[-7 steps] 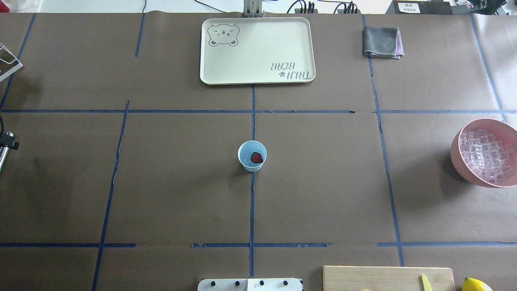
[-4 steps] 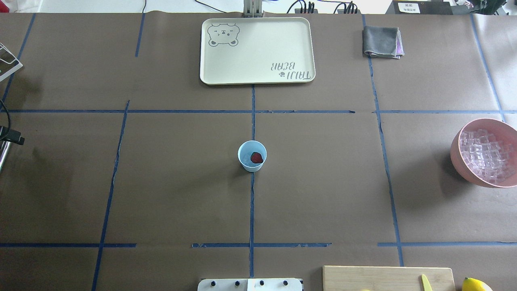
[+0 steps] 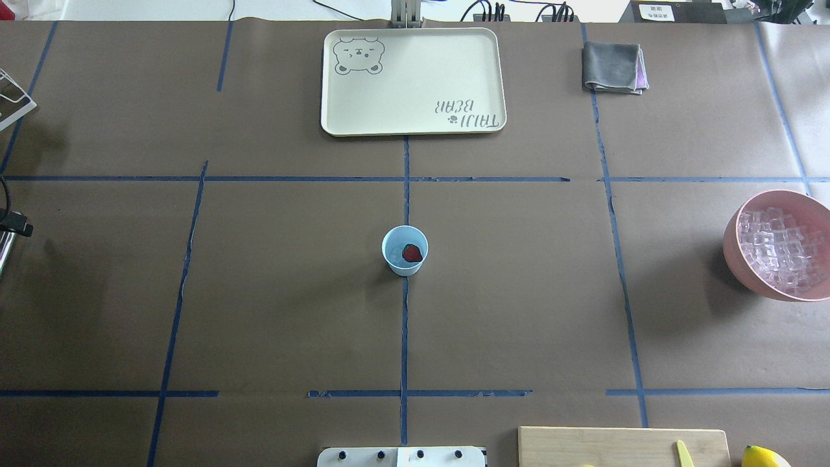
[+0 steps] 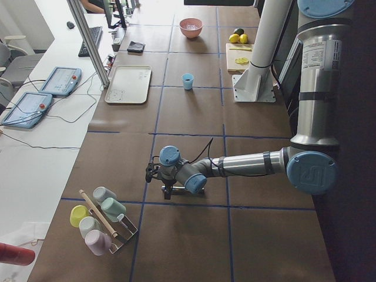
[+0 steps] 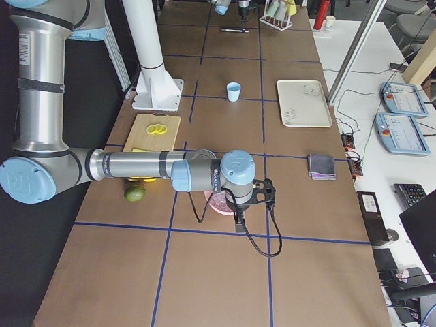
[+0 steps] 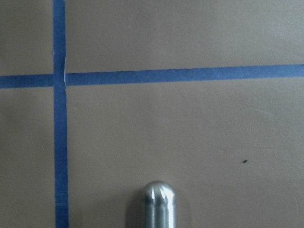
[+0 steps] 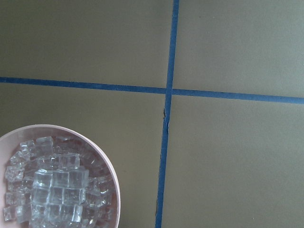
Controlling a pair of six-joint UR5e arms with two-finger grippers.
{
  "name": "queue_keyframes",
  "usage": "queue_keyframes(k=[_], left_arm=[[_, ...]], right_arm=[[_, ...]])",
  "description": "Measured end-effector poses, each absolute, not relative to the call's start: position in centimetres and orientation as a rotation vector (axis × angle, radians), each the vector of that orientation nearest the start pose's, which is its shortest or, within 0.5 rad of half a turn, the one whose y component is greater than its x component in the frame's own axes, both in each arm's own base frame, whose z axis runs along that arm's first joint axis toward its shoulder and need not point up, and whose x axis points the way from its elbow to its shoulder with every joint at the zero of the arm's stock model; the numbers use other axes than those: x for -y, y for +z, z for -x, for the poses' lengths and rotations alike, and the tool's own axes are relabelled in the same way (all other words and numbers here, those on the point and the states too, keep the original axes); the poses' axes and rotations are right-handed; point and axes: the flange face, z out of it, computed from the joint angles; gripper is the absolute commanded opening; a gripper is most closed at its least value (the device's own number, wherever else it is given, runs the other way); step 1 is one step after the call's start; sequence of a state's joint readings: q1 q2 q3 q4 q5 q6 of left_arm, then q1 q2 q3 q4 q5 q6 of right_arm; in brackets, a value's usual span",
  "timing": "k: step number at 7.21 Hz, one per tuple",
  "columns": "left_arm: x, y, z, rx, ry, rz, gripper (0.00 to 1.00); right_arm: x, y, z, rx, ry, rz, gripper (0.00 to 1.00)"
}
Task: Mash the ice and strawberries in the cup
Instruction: 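Lower the left gripper and grasp the silver metal rod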
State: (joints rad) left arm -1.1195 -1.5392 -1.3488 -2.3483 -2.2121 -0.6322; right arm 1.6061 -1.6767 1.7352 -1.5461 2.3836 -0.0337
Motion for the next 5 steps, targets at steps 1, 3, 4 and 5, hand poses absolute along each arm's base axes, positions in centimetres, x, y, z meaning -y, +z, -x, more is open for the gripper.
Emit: queue_keyframes(k=[1,3,4,5], left_arm=[[47.22,70.77,-14.68,-0.796,-0.006,-0.108,1.0],[47.09,70.86,-14.62,-0.796,-0.012,-0.105,1.0],[47.1,70.83,-14.62,-0.797,-0.018,-0.103,1.0],[47.12,70.78,-14.64,-0.797,-0.021,-0.103,1.0]], right_arm=[[44.92,62.22,-7.69,0.809,-0.032,-0.107,1.0],[44.93,62.21,-7.69,0.809,-0.033,-0.107,1.0],[44.93,62.24,-7.69,0.809,-0.032,-0.107,1.0],[44.92,62.28,-7.69,0.808,-0.032,-0.106,1.0]])
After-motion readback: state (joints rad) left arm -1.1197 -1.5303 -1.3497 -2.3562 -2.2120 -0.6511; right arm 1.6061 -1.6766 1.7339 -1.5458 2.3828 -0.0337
